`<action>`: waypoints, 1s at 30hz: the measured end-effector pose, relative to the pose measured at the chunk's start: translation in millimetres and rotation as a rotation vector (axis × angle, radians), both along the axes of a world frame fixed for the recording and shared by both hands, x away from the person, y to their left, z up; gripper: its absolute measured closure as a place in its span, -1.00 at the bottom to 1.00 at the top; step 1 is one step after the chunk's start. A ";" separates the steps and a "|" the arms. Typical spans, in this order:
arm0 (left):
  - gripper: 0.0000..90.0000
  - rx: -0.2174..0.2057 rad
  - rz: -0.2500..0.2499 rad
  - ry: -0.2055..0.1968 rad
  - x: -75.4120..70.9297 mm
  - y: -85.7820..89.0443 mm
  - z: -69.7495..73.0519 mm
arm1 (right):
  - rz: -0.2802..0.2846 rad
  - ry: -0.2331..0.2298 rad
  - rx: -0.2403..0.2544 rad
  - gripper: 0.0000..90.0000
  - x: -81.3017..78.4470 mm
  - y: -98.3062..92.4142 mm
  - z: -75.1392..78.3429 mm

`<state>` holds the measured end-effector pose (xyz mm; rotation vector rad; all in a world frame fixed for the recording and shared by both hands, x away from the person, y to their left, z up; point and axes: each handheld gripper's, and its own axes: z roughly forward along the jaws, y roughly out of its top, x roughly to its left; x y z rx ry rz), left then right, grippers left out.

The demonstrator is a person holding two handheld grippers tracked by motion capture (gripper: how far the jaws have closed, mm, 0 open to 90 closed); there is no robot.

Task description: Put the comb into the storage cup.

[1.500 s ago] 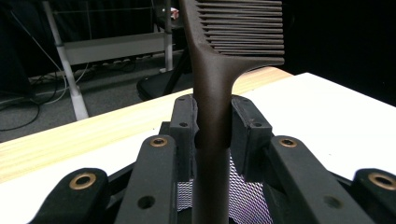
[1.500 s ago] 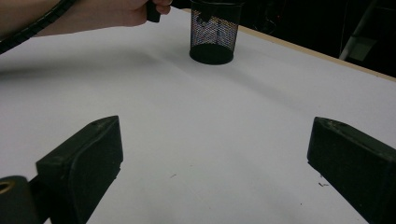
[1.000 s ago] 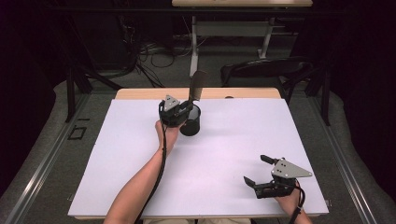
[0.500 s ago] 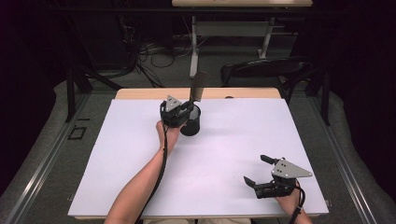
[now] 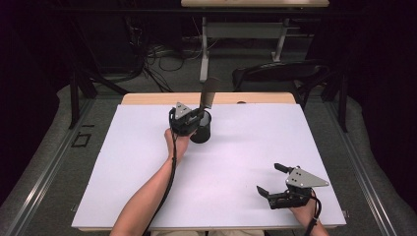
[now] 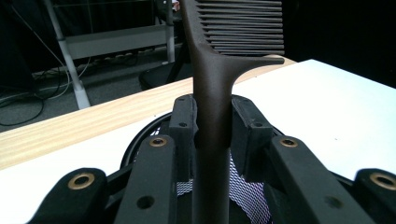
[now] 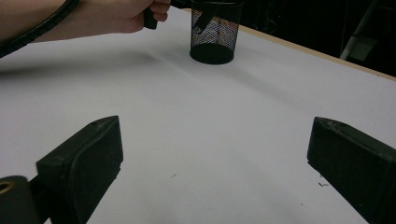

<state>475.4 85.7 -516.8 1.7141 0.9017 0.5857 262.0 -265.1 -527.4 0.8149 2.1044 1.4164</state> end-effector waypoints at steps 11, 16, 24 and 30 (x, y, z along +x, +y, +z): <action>-0.40 0.002 -0.026 -0.037 -13.1 5.6 16.7 | 0.001 -0.003 -0.001 -0.93 -0.1 -0.2 0.1; -0.65 0.033 -0.065 -0.019 -18.0 11.7 24.3 | -0.001 0.000 0.002 -0.93 0.3 -0.3 -0.3; -0.78 0.086 -0.095 0.015 -27.3 20.9 32.0 | 0.001 -0.002 -0.002 -0.93 0.4 0.1 0.1; -0.87 0.116 -0.107 0.026 -34.5 28.2 37.7 | 0.001 0.000 0.002 -0.93 0.7 0.0 -0.2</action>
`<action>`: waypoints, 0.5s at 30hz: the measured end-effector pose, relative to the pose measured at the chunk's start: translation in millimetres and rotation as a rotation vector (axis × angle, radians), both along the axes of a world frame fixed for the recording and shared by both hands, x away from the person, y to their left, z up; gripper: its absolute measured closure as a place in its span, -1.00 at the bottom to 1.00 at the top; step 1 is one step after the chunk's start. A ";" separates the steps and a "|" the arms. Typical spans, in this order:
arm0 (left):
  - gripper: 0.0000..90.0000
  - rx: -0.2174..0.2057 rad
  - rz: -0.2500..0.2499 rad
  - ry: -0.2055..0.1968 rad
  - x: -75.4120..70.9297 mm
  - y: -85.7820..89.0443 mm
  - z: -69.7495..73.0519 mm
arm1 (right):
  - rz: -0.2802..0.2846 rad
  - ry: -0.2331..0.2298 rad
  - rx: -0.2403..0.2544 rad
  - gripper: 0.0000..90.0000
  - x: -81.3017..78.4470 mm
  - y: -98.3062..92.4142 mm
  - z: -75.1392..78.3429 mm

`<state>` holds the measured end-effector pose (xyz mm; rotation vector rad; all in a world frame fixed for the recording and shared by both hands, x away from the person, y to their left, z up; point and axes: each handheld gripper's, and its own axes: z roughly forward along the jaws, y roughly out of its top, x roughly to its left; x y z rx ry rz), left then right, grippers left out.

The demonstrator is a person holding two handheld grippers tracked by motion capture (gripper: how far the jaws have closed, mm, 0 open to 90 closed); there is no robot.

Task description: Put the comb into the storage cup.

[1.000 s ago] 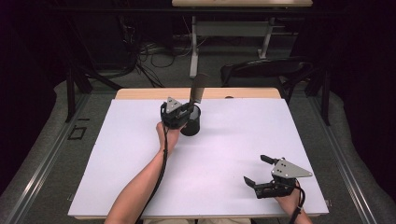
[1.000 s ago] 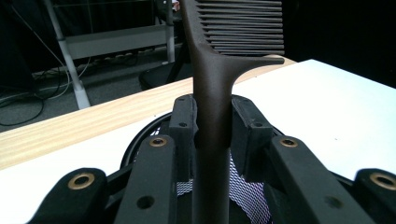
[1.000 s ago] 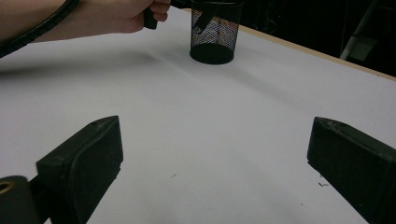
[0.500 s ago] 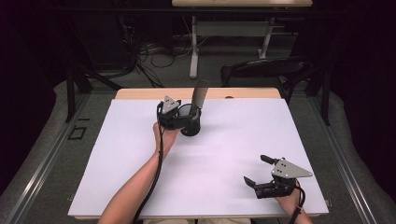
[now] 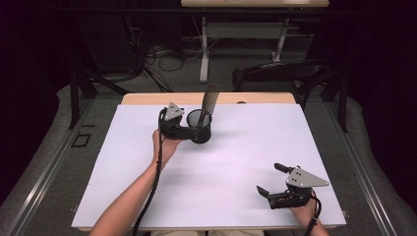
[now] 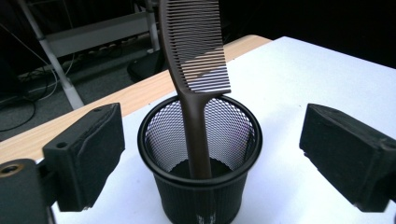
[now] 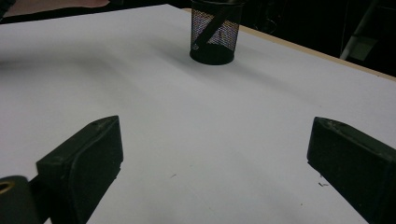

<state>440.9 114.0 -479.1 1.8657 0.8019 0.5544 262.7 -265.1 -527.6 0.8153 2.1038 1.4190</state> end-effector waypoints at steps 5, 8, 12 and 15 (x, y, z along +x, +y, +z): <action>-0.91 0.022 -0.008 0.022 -4.9 5.5 2.4 | 0.001 0.000 0.000 -0.93 -0.2 0.0 0.0; -0.95 0.024 -0.012 0.042 -7.3 9.6 3.6 | -0.001 0.002 -0.002 -0.93 -0.9 -0.6 0.5; -0.98 0.043 -0.020 0.062 -12.8 14.5 4.8 | -0.002 -0.002 -0.003 -0.93 -1.5 0.0 1.1; -1.00 0.062 -0.030 0.080 -17.6 18.3 4.9 | -0.001 -0.002 -0.002 -0.93 -0.9 0.0 0.5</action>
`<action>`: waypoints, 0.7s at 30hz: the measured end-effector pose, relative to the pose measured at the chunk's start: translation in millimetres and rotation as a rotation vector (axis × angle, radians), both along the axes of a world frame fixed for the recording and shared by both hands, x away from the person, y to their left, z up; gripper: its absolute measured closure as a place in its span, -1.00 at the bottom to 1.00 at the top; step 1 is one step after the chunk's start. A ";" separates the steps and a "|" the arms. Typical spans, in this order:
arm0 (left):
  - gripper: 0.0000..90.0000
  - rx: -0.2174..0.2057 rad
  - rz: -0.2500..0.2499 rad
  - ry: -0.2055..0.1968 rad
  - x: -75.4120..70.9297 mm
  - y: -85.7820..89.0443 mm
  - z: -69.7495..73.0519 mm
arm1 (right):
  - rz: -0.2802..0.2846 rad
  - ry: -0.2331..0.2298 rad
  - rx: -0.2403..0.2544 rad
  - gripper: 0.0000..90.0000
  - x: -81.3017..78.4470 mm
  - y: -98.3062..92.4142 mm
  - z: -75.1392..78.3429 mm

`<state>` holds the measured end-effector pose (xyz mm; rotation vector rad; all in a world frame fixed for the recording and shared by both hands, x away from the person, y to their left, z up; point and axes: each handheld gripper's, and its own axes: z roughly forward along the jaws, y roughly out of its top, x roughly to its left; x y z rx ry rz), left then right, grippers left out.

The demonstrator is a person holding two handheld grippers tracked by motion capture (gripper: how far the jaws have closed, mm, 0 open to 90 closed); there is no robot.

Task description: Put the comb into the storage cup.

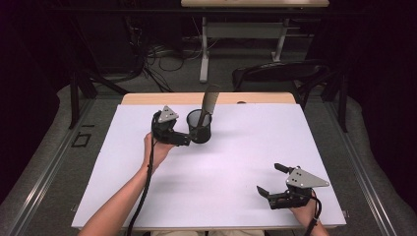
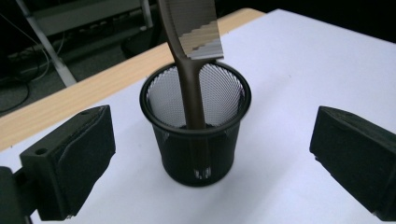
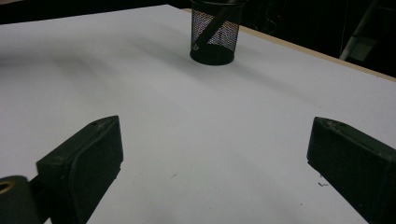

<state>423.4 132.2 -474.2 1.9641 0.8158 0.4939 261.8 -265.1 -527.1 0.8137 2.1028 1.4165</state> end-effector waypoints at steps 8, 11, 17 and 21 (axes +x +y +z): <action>-1.00 0.022 -0.011 0.030 -15.1 15.6 -0.4 | 0.000 0.002 -0.001 -0.93 -0.2 0.2 0.2; -1.00 0.029 -0.011 0.036 -21.0 21.5 -0.9 | 0.000 0.002 -0.002 -0.93 -0.2 0.5 0.2; -1.00 0.043 -0.016 0.061 -31.4 31.0 -2.4 | 0.000 0.004 -0.004 -0.93 0.2 0.6 0.0; -1.00 0.051 -0.017 0.068 -39.9 37.0 -3.6 | -0.001 0.002 -0.002 -0.93 0.0 0.3 0.2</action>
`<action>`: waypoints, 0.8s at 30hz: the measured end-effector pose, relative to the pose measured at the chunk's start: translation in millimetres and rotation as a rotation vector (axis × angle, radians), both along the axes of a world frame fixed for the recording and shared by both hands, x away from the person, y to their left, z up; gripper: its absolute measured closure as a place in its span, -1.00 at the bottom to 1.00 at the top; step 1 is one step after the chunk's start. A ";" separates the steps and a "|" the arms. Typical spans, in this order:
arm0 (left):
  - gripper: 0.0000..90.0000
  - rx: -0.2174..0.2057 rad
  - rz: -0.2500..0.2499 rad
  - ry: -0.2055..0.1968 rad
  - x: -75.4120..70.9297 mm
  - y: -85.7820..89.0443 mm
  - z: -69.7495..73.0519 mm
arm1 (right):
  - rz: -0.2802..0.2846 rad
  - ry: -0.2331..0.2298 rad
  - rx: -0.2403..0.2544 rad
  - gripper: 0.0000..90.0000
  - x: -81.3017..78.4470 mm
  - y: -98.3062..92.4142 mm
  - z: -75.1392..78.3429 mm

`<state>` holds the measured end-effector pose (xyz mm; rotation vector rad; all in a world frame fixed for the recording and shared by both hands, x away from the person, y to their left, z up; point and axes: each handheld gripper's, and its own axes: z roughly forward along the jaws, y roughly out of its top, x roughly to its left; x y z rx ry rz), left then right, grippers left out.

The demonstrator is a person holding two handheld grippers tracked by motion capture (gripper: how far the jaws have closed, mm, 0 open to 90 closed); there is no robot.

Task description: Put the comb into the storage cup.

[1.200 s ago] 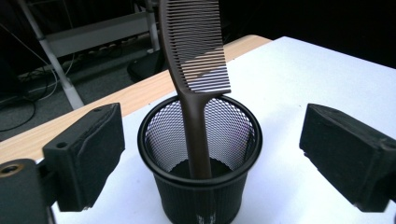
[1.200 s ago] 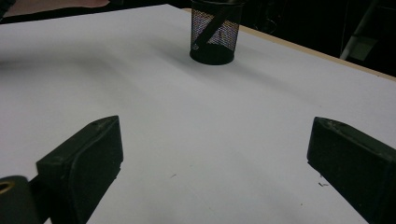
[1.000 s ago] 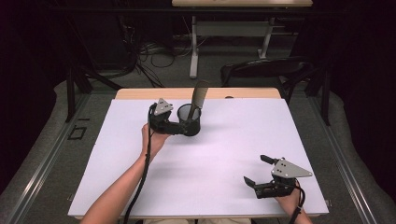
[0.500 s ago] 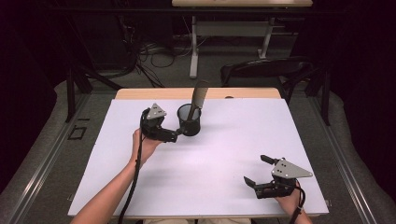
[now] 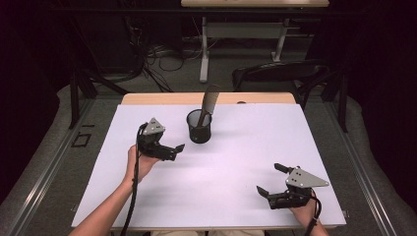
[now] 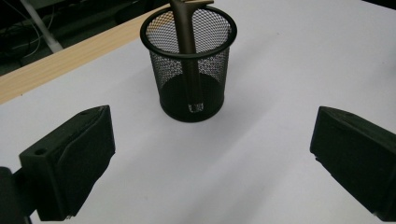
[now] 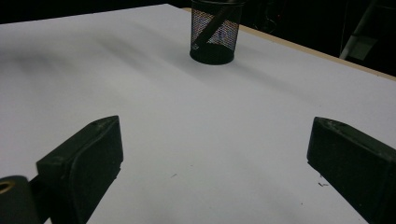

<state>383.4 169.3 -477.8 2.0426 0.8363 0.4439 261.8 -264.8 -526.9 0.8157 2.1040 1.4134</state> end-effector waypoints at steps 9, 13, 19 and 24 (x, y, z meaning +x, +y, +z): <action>-1.00 0.017 0.004 0.020 -16.8 14.3 -1.5 | -0.002 0.001 -0.001 -0.93 0.3 1.1 -0.1; -1.00 0.024 0.007 0.025 -24.7 20.1 -4.0 | -0.005 0.004 -0.003 -0.93 0.0 1.4 0.0; -1.00 0.027 0.013 0.023 -37.7 28.9 -7.2 | -0.002 0.001 -0.002 -0.93 0.0 1.1 0.1; -1.00 0.032 0.013 0.020 -48.8 35.3 -9.0 | -0.002 0.004 -0.003 -0.93 0.2 1.6 -0.1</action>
